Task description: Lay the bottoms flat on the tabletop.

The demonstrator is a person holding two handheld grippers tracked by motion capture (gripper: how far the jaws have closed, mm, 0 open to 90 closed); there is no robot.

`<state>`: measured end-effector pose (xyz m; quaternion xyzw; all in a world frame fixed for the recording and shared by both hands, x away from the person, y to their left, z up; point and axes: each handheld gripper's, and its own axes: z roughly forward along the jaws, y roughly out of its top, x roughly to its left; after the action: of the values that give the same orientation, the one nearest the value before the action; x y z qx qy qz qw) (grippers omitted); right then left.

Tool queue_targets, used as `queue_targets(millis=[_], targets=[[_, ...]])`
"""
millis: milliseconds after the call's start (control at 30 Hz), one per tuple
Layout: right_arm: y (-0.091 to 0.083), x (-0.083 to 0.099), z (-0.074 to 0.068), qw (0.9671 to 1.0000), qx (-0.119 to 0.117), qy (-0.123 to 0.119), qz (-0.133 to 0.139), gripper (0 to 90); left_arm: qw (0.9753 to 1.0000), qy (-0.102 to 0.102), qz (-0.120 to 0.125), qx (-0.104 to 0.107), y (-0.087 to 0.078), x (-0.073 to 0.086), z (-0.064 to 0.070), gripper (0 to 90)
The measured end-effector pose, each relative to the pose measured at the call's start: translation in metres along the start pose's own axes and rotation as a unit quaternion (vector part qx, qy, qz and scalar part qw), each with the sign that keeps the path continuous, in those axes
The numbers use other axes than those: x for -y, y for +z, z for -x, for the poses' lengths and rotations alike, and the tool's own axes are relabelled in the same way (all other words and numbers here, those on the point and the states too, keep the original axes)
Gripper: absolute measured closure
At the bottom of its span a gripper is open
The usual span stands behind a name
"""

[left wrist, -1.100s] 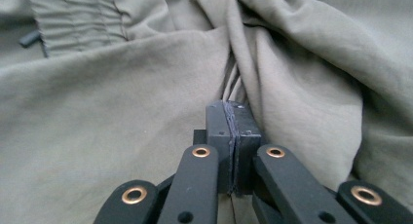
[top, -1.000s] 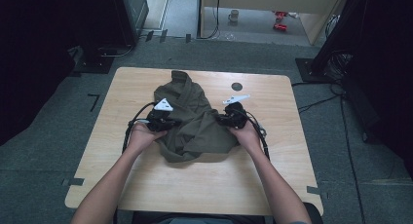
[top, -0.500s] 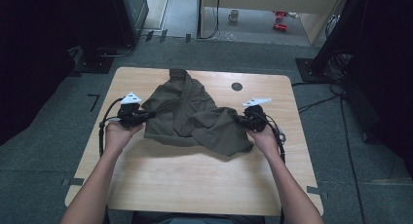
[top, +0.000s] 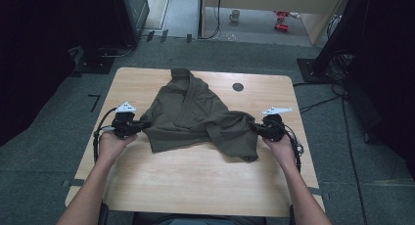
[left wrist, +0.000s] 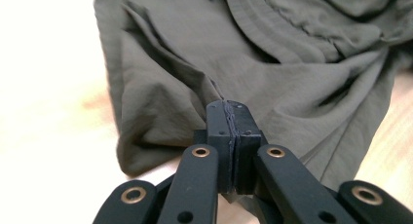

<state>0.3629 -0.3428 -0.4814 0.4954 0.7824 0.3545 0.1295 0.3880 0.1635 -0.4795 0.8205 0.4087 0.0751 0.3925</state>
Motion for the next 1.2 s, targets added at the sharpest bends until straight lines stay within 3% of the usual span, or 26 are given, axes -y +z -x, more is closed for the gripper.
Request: queue_targets(millis=[200,333,433,500,733,800,967,1200], targets=[[-0.011,0.0,0.001,0.9994,0.003,0.002,0.035,65.9,1.0,0.001,-0.006,0.005,-0.007,0.012,0.009,77.6],[-0.019,-0.007,-0.004,0.998,-0.006,-0.001,0.063,61.3,0.9997,-0.006,0.021,0.014,-0.02,0.01,0.012,66.1],[-0.021,-0.014,-0.009,0.9975,-0.012,-0.005,0.069,60.4,0.9982,-0.007,0.058,0.016,-0.03,0.002,0.015,63.1],[-0.021,-0.019,-0.012,0.9973,-0.016,-0.007,0.072,60.3,0.9974,-0.005,0.069,0.019,-0.031,-0.004,0.016,62.3],[-0.022,-0.04,-0.016,0.9958,-0.041,-0.002,0.083,60.4,0.9978,0.004,0.06,0.028,-0.015,-0.02,0.017,59.5],[-0.019,-0.047,-0.018,0.9961,-0.047,-0.008,0.074,60.0,0.9983,0.01,0.052,0.026,-0.009,-0.024,0.018,58.3],[-0.009,-0.065,-0.026,0.9953,-0.062,-0.024,0.071,58.6,0.9978,0.01,0.059,0.03,0.004,-0.03,0.018,54.7],[0.009,-0.087,-0.041,0.9936,-0.083,-0.047,0.06,59.3,0.9988,0.01,0.042,0.026,0.018,-0.029,0.018,51.4]])
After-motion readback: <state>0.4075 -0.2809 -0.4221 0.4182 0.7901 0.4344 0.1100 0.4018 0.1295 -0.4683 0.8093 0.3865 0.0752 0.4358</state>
